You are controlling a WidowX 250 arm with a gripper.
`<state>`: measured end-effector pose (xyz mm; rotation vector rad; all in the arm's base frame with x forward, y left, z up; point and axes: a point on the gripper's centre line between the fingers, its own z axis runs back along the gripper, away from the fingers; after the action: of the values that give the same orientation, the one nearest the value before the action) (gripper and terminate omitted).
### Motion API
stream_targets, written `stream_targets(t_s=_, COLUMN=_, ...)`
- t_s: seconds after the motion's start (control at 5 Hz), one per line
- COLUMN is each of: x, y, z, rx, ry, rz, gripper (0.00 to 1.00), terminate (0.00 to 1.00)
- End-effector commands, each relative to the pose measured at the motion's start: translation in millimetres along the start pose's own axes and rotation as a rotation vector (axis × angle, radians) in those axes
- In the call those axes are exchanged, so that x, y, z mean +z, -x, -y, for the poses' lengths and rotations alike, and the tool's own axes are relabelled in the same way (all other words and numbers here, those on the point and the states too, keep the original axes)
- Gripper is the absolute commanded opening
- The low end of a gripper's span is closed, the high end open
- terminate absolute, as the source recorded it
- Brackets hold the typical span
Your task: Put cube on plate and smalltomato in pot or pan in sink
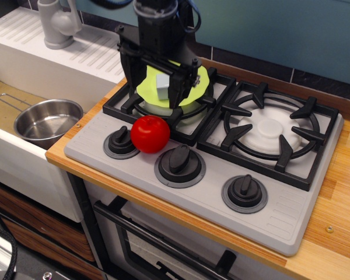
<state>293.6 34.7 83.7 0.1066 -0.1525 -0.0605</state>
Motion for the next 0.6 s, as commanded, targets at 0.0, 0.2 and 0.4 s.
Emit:
stream_targets(t_s=0.0, x=6.7, y=2.7, z=-7.3, rx=0.037, ry=0.0, rz=0.101, gripper=1.0, terminate=0.0)
stream_targets(t_s=0.2, x=2.9, y=6.5, z=-11.8, rx=0.037, ry=0.005, rz=0.107, gripper=1.0, terminate=0.0)
stream_targets(t_s=0.4, x=-1.5, y=8.1, z=-15.9, rx=0.032, ry=0.009, rz=0.111, gripper=1.0, terminate=0.0)
